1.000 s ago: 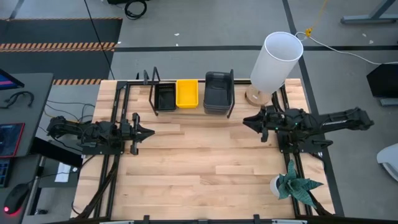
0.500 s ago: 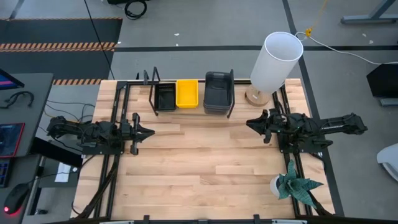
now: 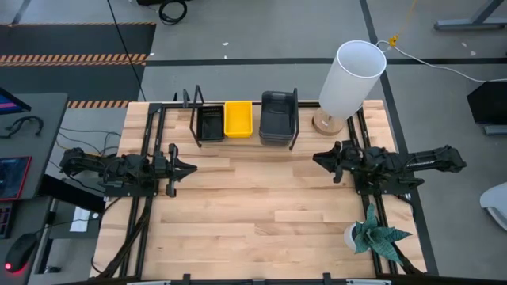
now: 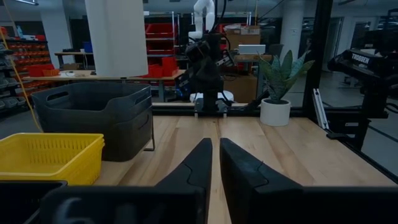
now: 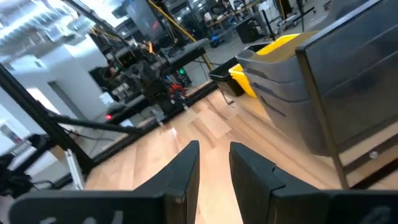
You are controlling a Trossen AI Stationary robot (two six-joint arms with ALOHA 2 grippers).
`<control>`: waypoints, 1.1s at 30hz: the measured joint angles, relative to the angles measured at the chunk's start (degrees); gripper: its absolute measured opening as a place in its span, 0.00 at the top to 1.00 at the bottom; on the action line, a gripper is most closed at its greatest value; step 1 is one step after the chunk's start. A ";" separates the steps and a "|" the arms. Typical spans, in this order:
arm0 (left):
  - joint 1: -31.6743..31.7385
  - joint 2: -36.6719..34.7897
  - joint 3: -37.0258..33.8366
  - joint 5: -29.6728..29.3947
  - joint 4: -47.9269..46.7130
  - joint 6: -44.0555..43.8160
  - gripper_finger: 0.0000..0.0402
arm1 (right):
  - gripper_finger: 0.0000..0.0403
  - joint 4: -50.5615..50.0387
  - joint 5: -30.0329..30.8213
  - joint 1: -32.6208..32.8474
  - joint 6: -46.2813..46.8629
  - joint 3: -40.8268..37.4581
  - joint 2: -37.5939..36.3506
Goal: Stack baskets on shelf by color
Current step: Return to Home Position
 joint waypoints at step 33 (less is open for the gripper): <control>0.00 0.00 -0.01 -0.02 -0.02 0.00 0.93 | 0.77 -3.13 0.33 0.00 -17.90 0.00 1.51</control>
